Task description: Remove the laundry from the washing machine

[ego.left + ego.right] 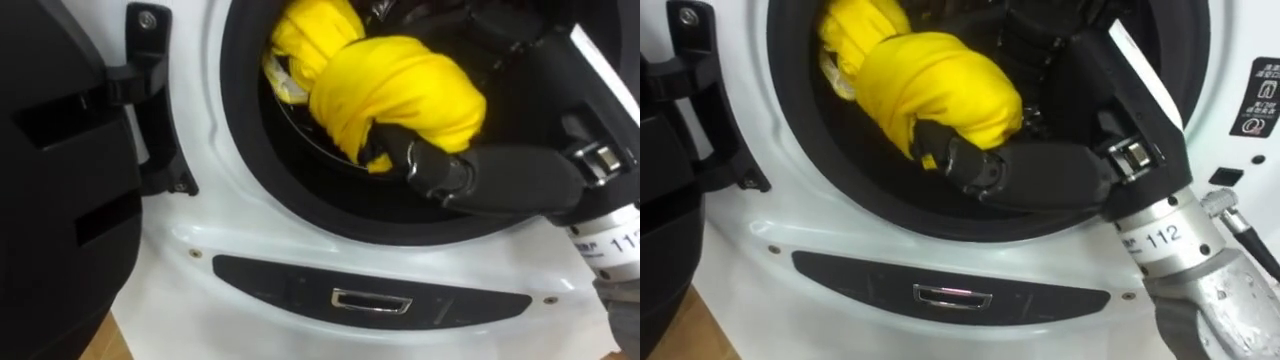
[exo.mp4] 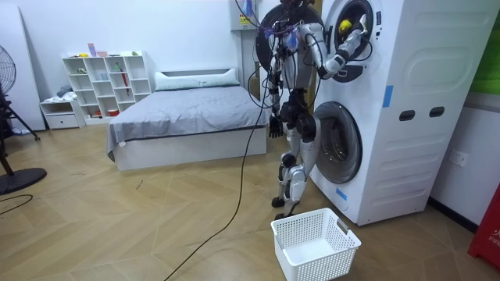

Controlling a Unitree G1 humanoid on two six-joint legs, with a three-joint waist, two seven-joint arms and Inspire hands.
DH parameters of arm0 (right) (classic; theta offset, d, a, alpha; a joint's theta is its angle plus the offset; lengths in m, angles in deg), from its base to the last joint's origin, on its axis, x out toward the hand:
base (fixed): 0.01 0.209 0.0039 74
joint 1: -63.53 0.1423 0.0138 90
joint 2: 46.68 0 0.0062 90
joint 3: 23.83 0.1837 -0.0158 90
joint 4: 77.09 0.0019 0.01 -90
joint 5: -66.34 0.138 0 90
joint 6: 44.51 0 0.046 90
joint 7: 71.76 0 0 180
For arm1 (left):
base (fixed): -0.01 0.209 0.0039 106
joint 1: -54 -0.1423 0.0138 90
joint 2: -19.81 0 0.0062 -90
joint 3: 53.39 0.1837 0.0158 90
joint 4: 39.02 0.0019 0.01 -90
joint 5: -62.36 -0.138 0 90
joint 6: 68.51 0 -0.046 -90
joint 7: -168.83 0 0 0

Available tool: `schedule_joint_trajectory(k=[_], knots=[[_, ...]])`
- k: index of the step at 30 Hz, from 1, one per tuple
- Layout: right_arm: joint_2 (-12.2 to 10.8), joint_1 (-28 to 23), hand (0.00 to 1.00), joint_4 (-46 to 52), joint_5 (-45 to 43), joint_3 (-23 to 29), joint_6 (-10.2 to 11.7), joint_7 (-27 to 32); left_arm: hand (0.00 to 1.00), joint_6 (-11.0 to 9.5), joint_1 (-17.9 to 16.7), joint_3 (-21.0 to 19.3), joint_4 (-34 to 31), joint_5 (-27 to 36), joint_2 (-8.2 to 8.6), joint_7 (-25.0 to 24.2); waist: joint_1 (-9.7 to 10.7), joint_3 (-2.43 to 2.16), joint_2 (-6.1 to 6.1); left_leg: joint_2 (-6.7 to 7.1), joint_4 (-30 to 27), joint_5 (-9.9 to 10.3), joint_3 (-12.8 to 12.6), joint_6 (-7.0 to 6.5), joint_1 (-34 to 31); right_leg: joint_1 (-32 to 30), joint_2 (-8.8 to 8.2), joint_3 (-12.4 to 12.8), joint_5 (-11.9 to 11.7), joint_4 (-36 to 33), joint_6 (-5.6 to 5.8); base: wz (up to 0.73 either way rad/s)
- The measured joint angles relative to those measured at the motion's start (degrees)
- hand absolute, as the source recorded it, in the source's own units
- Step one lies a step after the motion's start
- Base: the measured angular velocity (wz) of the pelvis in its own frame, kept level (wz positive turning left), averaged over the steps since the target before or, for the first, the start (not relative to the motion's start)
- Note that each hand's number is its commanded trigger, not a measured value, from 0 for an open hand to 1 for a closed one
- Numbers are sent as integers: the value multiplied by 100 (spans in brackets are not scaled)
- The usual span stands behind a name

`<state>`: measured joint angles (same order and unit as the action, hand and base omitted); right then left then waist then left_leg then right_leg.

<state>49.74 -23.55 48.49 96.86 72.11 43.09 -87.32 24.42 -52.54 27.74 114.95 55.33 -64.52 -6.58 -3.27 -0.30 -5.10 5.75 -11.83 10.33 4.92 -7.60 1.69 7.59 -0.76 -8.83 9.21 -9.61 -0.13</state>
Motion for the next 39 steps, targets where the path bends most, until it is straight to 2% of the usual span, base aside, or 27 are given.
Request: schedule_joint_trajectory(k=[4, 9, 14, 16, 17, 19, 22, 26, 33, 39], knots=[[2, -231, 100, 58, 758, 227, -7, -295, 0, -46, -39, -116, 8, -3, -18, -34, 2, -3, -4, 1, -4, 17, -53, -24, 3, -15, 0, 71, 0, -4, 0, -5], [1, -378, 100, 66, 829, 349, -9, -551, 0, -46, -16, -101, 0, 3, -23, -11, 107, -1, -2, 1, -7, 39, -129, -56, -10, -31, -4, 109, -1, -3, 2, -9], [23, -447, 100, 55, 826, 352, -9, -752, 0, -48, 124, 28, 0, 2, -103, 20, 303, 5, 26, -1, -99, 57, -165, -82, -4, -79, 15, 395, -20, -5, 29, -4], [27, -477, 100, 69, 826, 352, -9, -850, 0, -54, 174, 127, 1, 2, -123, 32, 328, 10, 75, -6, -89, 64, -276, -94, -1, -110, 19, 578, -31, -6, 47, -23], [27, -477, 100, 70, 827, 352, -9, -857, 0, -60, 190, 131, 1, 2, -124, 35, 329, 12, 87, -9, -88, 67, -316, -98, -1, -119, 19, 591, -31, -6, 47, -30], [35, -477, 100, 69, 827, 353, -12, -907, 0, -85, 193, 155, -55, 4, -129, 56, 429, 12, 113, -12, -78, 69, -408, -104, -4, -158, 17, 716, -33, -12, 49, -23], [78, -477, 100, 68, 826, 361, -19, -973, 0, -83, 164, 243, -169, 4, -153, 100, 517, 13, 114, -20, -66, 75, -506, -113, -3, -185, 20, 824, -37, -11, 55, -20], [206, -477, 100, 67, 825, 407, -26, -1093, 0, -87, 168, 300, -217, 5, -162, 101, 529, 12, 114, -38, -50, 80, -646, -122, -11, -246, 32, 1021, -39, -20, 59, -19], [257, -478, 100, 85, 839, 517, -139, -1313, 0, -67, 159, 352, -342, 5, -169, -75, 603, 6, 123, -92, -48, 86, -744, -114, -15, -273, 66, 1038, -83, -21, 93, -7], [254, -781, 100, 53, 774, 1093, -158, -1303, 0, -41, 148, 338, -377, 1, -191, -251, 656, 12, 180, -152, -61, 113, -991, -78, -19, -304, 94, 1120, -93, -23, 96, -22]])
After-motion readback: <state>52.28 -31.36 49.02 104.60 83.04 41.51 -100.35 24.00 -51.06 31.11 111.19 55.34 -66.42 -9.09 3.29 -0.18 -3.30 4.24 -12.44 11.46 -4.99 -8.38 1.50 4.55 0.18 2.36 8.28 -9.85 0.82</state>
